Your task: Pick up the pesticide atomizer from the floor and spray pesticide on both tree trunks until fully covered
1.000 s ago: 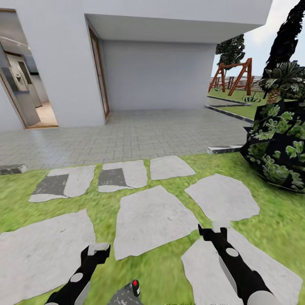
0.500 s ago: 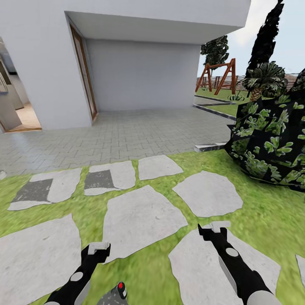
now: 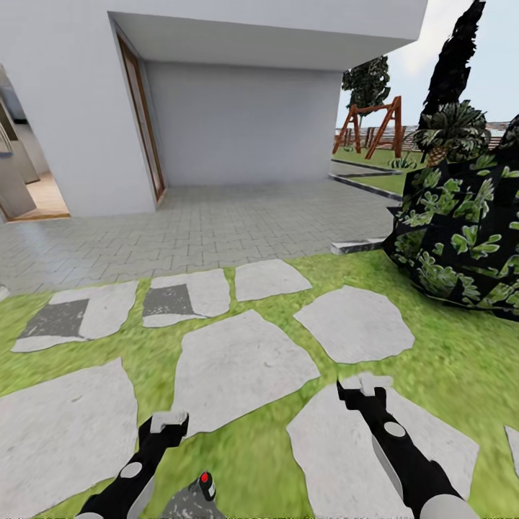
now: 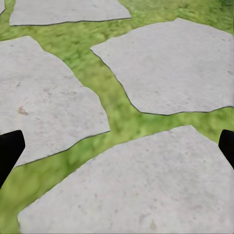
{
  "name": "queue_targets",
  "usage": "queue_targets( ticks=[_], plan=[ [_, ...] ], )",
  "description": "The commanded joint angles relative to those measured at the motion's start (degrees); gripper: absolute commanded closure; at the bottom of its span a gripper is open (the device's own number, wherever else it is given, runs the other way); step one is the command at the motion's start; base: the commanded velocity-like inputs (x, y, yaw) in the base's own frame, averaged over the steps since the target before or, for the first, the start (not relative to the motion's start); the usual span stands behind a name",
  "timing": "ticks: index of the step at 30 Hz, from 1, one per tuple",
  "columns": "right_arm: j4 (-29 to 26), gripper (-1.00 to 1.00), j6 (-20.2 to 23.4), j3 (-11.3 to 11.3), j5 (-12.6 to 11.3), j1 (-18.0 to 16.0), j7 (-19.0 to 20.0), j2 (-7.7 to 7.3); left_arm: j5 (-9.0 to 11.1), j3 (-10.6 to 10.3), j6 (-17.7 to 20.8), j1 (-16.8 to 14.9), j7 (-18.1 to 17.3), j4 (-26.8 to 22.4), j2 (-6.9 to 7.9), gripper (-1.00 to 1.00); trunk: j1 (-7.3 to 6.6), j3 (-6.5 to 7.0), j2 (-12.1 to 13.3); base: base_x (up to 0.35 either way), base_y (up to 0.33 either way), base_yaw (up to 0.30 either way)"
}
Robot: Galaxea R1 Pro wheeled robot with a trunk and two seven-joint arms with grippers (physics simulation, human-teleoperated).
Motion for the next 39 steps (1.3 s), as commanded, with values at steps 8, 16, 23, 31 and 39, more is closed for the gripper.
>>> queue_targets(
  ticks=[8, 16, 23, 31, 39],
  plan=[
    [-0.1, -1.00, -0.2, 0.0, 0.0, 0.0, 0.0, -0.04, -0.1, 0.2, -0.2, 0.0, 0.2, 0.2, -0.03, -1.00, 1.75, -2.22, -3.2, 0.000, 0.000, 0.000],
    [-0.1, -1.00, -0.2, -0.1, 0.0, 0.0, 0.0, -0.10, -0.1, 0.1, -0.2, 0.0, 0.3, 0.2, 0.06, -1.00, 2.92, -4.49, -5.3, 0.000, 0.000, 0.000],
    [-0.1, -1.00, -0.2, 0.0, 0.0, 0.0, 0.0, -0.10, -0.1, 0.1, -0.2, 0.0, 0.3, 0.2, 0.06, -1.00, 3.11, -6.18, -5.4, 0.000, 0.000, 0.000],
    [-0.1, -1.00, -0.2, 0.0, 0.0, 0.0, 0.0, -0.10, -0.1, 0.1, -0.2, 0.0, 0.4, 0.4, 0.08, -1.00, 3.31, -7.96, -5.5, 0.000, 0.000, 0.000],
    [0.0, -1.00, -0.2, 0.0, 0.0, 0.0, 0.0, -0.10, -0.2, 0.1, -0.4, 0.0, 0.4, 0.6, 0.15, -1.00, 3.52, -9.74, -5.6, 0.000, 0.000, 0.000]
  ],
)
